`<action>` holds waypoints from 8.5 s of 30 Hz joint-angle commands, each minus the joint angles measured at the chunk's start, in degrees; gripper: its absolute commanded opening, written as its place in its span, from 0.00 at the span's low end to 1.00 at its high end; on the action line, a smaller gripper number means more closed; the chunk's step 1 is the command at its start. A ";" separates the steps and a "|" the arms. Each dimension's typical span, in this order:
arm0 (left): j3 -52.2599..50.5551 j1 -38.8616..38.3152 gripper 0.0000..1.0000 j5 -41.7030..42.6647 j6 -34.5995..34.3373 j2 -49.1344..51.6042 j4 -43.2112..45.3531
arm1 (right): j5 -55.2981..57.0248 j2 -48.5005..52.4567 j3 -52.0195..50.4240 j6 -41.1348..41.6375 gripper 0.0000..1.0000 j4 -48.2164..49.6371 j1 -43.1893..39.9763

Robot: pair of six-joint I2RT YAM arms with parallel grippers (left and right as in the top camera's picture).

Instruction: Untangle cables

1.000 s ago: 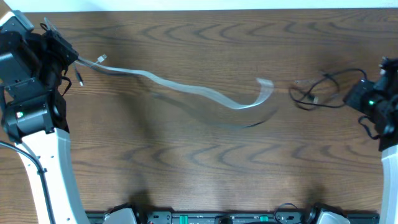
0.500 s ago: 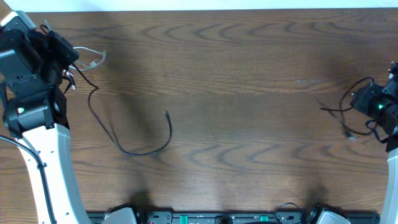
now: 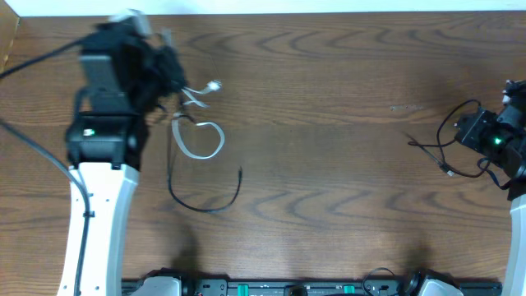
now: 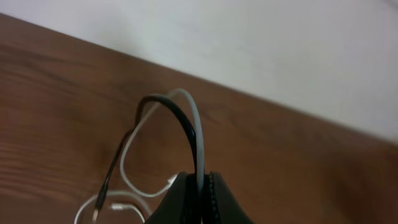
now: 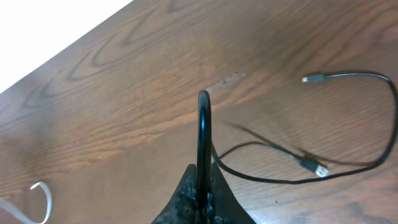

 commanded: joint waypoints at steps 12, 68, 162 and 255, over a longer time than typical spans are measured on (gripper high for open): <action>0.52 -21.90 0.07 8.81 -1.42 13.73 -7.74 | -3.45 -0.15 0.31 -0.85 0.01 -0.33 8.48; 0.52 -25.79 0.79 6.58 -1.40 15.91 -6.19 | 24.98 49.35 32.83 -7.76 0.01 47.56 -5.90; 0.52 -9.97 0.80 -0.50 -1.86 15.91 -16.68 | -7.23 27.28 25.57 -0.24 0.01 -5.51 38.86; 0.37 -8.81 0.80 -2.51 -0.96 16.02 -14.21 | -12.92 28.92 26.29 -13.42 0.92 -12.33 6.51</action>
